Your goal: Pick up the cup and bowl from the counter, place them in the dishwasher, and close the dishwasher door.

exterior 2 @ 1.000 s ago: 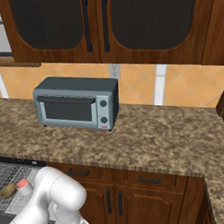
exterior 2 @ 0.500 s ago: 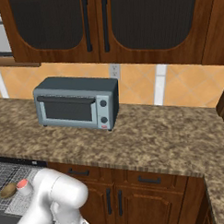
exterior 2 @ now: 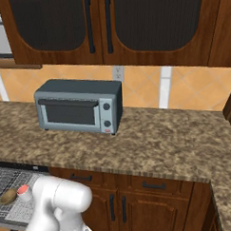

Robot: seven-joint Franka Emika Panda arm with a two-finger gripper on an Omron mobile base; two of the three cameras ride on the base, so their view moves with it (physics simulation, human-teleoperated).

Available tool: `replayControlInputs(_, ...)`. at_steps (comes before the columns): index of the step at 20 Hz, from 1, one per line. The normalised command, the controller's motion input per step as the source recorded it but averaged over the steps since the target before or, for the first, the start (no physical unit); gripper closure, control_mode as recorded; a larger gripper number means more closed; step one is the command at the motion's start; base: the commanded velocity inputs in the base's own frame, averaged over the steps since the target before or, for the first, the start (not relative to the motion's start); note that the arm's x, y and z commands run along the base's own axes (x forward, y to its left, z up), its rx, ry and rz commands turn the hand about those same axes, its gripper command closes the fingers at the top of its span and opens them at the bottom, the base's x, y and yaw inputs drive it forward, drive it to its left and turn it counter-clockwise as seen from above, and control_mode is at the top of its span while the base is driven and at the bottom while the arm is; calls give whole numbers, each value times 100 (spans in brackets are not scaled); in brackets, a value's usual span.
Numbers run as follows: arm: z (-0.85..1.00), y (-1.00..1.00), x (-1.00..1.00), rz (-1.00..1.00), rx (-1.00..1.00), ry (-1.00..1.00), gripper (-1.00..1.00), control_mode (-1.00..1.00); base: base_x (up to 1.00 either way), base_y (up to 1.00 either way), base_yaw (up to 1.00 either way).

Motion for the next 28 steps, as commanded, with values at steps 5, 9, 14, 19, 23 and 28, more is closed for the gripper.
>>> replayControlInputs(5,0,-41,49,-9,0,-19,-100,-100,0,0,0)
replayControlInputs(9,0,-45,53,-15,0,-20,-100,-100,0,0,0)
replayControlInputs(14,-1,-60,67,-22,0,-20,-100,-100,0,0,0)
replayControlInputs(19,-1,-54,73,-28,0,-20,-100,-100,0,0,0)
replayControlInputs(23,-6,-42,69,-32,0,-16,-100,-100,0,0,0)
replayControlInputs(28,-9,-32,74,-32,0,-12,-100,-100,0,0,0)
